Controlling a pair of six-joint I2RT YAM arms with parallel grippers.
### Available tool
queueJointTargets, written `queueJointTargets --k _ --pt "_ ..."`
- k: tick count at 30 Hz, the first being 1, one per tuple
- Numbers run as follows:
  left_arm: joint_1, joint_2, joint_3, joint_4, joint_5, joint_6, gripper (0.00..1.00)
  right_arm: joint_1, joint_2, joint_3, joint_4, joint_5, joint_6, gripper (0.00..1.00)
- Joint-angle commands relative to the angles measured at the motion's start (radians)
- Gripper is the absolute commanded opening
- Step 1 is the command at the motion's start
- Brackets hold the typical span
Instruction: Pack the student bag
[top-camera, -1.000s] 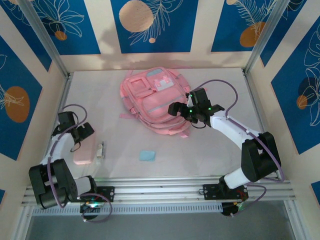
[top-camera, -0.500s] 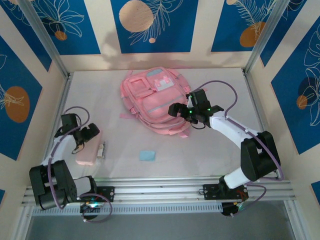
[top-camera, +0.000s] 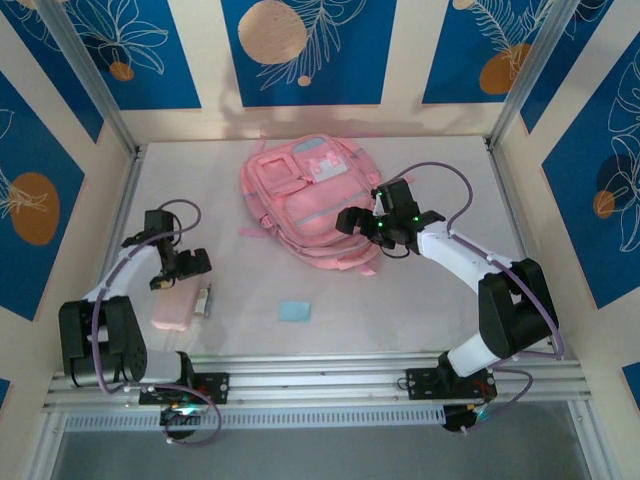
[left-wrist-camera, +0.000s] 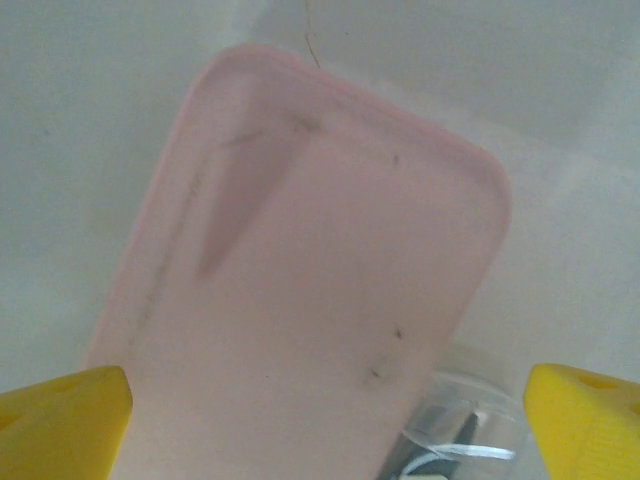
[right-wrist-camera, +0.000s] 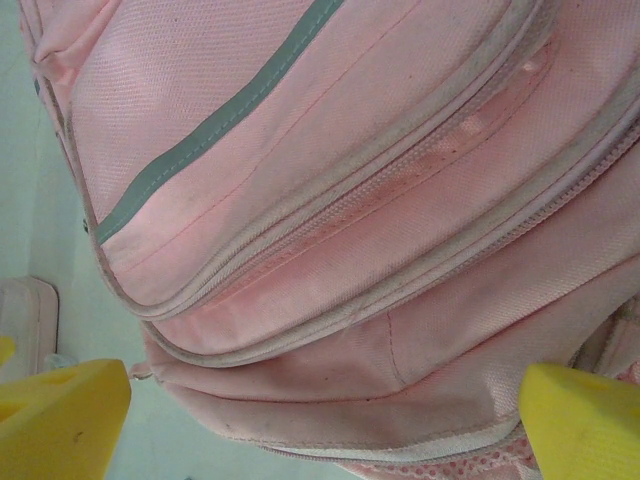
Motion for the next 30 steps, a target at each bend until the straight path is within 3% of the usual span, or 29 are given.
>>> queueJointTargets --k 1,14,20,24,30 --pt "-0.005 0.053 0.065 -0.058 -0.072 0.118 1.00 0.004 -0.020 -0.017 0.009 -0.012 0.011 0.99" --pt "-0.005 0.255 0.115 -0.051 -0.009 0.190 1.00 0.001 -0.016 -0.011 0.022 -0.006 0.014 0.99" --pt "-0.005 0.288 0.147 -0.043 -0.005 0.193 0.91 -0.001 -0.015 -0.009 0.021 -0.005 0.007 0.99" --pt "-0.009 0.326 0.158 -0.066 0.009 0.193 0.99 -0.006 -0.019 -0.006 0.017 -0.009 0.007 0.99" --pt "-0.014 0.314 0.153 -0.059 -0.018 0.195 0.99 -0.008 -0.031 -0.012 0.023 -0.008 0.014 0.99"
